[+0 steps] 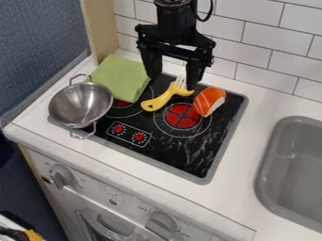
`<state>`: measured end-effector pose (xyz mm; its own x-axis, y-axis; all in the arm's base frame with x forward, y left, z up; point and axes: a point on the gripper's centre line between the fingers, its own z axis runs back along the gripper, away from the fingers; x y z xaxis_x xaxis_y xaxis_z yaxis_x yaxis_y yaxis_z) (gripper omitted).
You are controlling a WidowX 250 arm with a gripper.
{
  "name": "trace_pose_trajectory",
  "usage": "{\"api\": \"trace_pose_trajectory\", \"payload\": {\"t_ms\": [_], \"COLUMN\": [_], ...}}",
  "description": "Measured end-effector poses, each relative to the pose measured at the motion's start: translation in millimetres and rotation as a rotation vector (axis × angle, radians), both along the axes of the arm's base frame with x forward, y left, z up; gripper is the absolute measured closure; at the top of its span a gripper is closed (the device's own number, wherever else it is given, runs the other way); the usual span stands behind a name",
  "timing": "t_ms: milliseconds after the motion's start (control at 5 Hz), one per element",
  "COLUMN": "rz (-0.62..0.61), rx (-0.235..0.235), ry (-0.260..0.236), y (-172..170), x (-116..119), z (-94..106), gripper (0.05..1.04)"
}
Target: Put the sushi in the silver pot
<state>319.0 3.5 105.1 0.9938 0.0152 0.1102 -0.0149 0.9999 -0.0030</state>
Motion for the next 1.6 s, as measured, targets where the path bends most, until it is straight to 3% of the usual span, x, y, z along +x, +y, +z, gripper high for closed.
{"api": "trace_pose_trajectory", "payload": {"t_ms": [200,400,600,800,1000,1200,1400,1600], "rz": [0.000,-0.060,-0.132,-0.162,-0.162,-0.148,-0.142,-0.116], "rx": [-0.004,-0.057,-0.054,0.016,0.054,0.058,0.041,0.028], "ry": [0.023,-0.003,0.003,0.021,0.054,0.055,0.070,0.073], "y": [-1,-23,-43,-48,-43,-42,-44,-47], "x": [0,20,47,66,67,67,64,64], "z": [-8.3,-29.3,-55.0,-66.4,-73.9,-74.2,-78.7,-79.9], "gripper": [0.083,0.083,0.083,0.083,0.083,0.120,0.394,0.495]}}
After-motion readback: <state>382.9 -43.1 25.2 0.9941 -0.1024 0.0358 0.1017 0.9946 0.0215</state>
